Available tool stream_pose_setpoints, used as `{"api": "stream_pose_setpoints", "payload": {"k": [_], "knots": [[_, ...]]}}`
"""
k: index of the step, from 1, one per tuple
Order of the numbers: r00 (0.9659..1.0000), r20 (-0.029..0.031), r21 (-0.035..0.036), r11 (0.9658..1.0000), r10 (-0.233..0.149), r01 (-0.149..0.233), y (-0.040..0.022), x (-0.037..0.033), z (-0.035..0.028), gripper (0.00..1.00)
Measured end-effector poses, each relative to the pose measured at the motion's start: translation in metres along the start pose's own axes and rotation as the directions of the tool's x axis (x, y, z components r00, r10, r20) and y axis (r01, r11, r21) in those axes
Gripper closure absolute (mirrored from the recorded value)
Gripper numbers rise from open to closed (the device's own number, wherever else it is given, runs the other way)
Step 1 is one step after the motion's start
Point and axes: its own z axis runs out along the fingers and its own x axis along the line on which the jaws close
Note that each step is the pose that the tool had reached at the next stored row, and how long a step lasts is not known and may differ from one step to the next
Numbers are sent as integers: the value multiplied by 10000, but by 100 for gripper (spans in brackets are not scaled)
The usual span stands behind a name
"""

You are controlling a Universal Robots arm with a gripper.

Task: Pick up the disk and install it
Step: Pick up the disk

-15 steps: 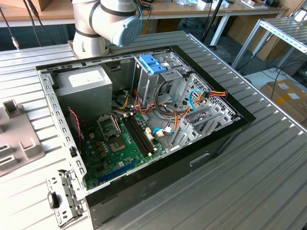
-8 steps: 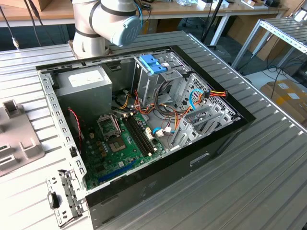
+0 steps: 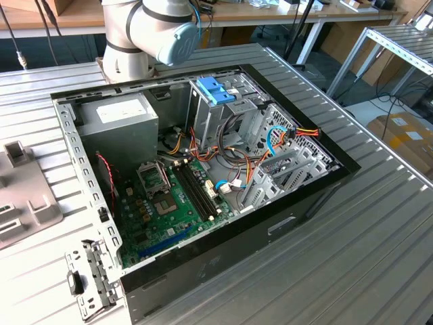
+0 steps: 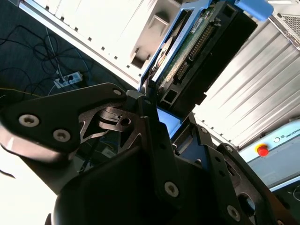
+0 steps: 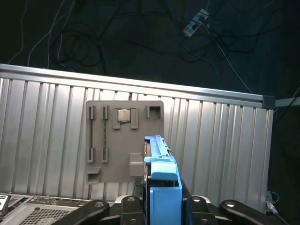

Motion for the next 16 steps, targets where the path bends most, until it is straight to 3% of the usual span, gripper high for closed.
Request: {"api": "stream_pose_setpoints", "payload": {"k": [16], "knots": [[9999, -119, -13, 10000, 5, -6, -90, 9, 0, 63]]}}
